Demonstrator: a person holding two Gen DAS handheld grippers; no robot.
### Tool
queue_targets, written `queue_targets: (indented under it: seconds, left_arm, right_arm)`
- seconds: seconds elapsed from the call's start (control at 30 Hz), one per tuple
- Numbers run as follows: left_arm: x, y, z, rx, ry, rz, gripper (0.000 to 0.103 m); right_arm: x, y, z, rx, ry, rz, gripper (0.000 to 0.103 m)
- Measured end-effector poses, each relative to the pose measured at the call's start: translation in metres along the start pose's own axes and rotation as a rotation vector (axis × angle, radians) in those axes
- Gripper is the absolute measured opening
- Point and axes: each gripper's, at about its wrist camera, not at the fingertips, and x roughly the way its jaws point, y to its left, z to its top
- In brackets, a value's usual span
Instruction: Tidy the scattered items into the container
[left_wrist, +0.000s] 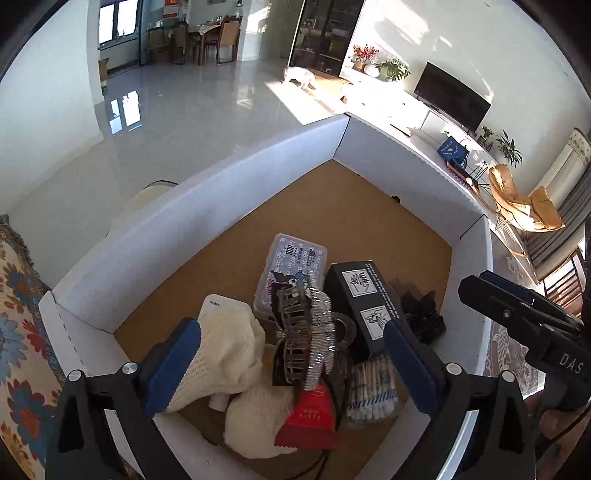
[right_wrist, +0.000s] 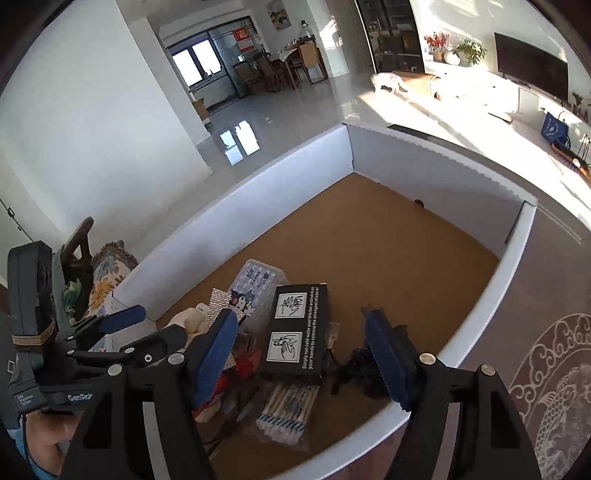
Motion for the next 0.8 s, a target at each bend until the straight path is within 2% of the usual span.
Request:
queue_targets:
  seconds: [0.07, 0.23, 0.4, 0.57, 0.63, 0.7, 0.8]
  left_arm:
    - [-0.011, -0.015, -0.001, 0.006, -0.025, 0.003, 0.103]
    - [-0.029, -0.050, -0.001, 0.011, -0.029, 0.157, 0.103]
    - [-0.049, -0.061, -0.005, -0.009, -0.055, 0.159, 0.103]
    - [-0.055, -0.068, -0.009, -0.014, -0.057, 0.179, 0.103]
    - [-0.058, -0.068, -0.013, -0.034, -0.086, 0.217, 0.103]
    - [-0.063, -0.067, -0.017, -0.056, -0.114, 0.217, 0.103]
    - [-0.060, -0.066, -0.017, -0.068, -0.100, 0.210, 0.103]
  right_arm:
    - [-0.013, 0.004, 0.001, -0.042, 0.012, -0.056, 0.073]
    - [-0.034, 0.005, -0.002, -0.099, 0.015, -0.155, 0.073]
    - [-0.046, -0.006, -0.005, -0.128, 0.024, -0.202, 0.073]
    - [-0.045, -0.016, -0.009, -0.125, 0.025, -0.205, 0.073]
    - [-0.044, -0.015, -0.009, -0.140, 0.024, -0.204, 0.073]
    - [-0.040, -0.011, -0.011, -0.167, 0.027, -0.216, 0.073]
    - [-0.038, -0.009, -0.012, -0.197, 0.031, -0.229, 0.073]
